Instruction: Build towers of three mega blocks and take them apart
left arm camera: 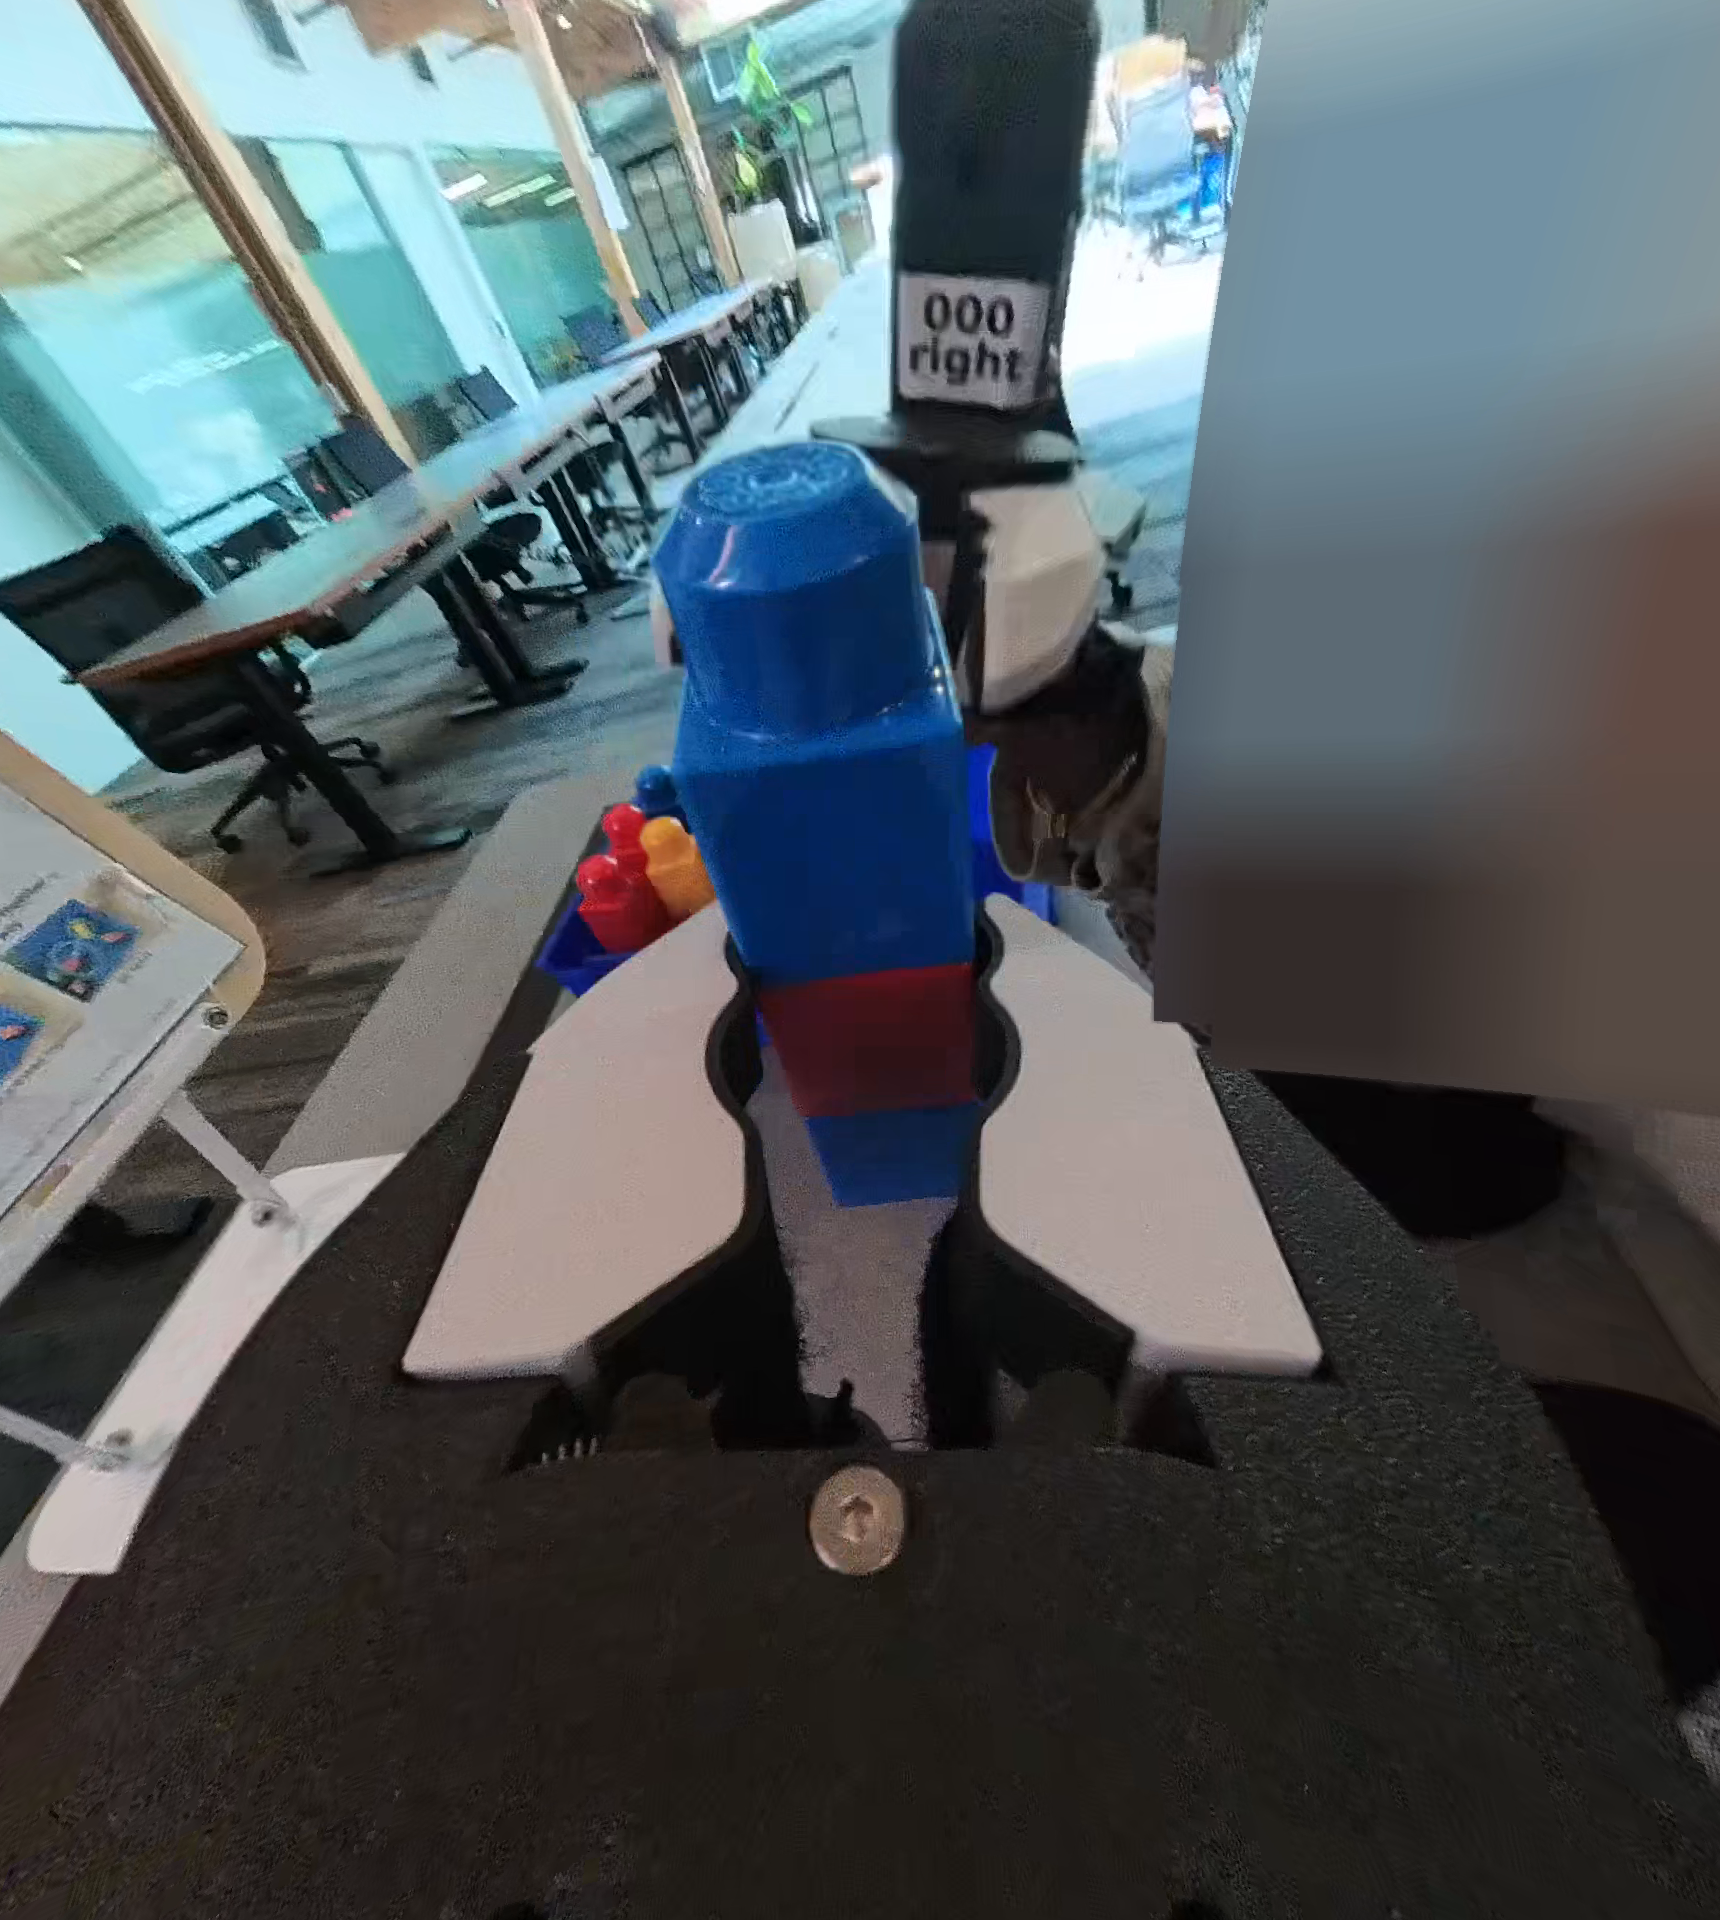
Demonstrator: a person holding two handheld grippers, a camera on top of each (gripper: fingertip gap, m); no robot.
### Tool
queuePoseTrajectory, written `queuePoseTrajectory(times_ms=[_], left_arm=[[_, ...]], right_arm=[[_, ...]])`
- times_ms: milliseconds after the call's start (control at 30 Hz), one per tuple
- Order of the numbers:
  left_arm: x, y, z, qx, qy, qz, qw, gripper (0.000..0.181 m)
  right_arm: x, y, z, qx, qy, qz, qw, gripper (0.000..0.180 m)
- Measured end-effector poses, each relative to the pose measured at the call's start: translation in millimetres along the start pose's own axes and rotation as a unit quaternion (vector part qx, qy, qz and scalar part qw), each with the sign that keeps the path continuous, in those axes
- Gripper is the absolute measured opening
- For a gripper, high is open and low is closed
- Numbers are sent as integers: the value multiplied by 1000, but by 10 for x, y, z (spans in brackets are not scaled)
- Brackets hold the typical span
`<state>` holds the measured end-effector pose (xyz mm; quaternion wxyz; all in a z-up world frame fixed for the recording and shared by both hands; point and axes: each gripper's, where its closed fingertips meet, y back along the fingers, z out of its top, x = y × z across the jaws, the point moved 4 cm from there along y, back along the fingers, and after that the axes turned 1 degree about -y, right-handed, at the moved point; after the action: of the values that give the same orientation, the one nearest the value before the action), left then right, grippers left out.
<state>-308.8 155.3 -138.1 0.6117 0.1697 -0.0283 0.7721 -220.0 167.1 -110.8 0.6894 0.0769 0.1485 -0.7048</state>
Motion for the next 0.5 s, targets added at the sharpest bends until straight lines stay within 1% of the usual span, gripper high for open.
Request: queuePoseTrajectory(times_ms=[67, 200, 267, 333, 400, 467, 500], left_arm=[[-35, -44, -89, 35, -3, -16, 999, 37], [-87, -129, -172, 69, -6, -40, 997, 37], [-102, -150, -216, 88, -6, -49, 995, 38], [-142, -176, -263, 107, -10, -64, 992, 39], [-94, -172, -286, 119, -6, -47, 992, 40], [-14, -158, -233, 105, -3, -10, 994, 40], [31, -134, -190, 93, -4, 12, 996, 51]], right_arm=[[87, 2, 107, -36, -36, 41, 998, 48], [167, -130, 45, 1, -30, 51, 998, 49], [188, -203, 29, 5, -35, 52, 998, 47], [179, -259, 1, 11, -39, 43, 998, 28], [168, -267, -8, 19, -18, 31, 999, 28], [101, -215, 35, 14, -12, -1, 1000, 28], [40, -151, 68, 8, -14, -23, 1000, 28]])
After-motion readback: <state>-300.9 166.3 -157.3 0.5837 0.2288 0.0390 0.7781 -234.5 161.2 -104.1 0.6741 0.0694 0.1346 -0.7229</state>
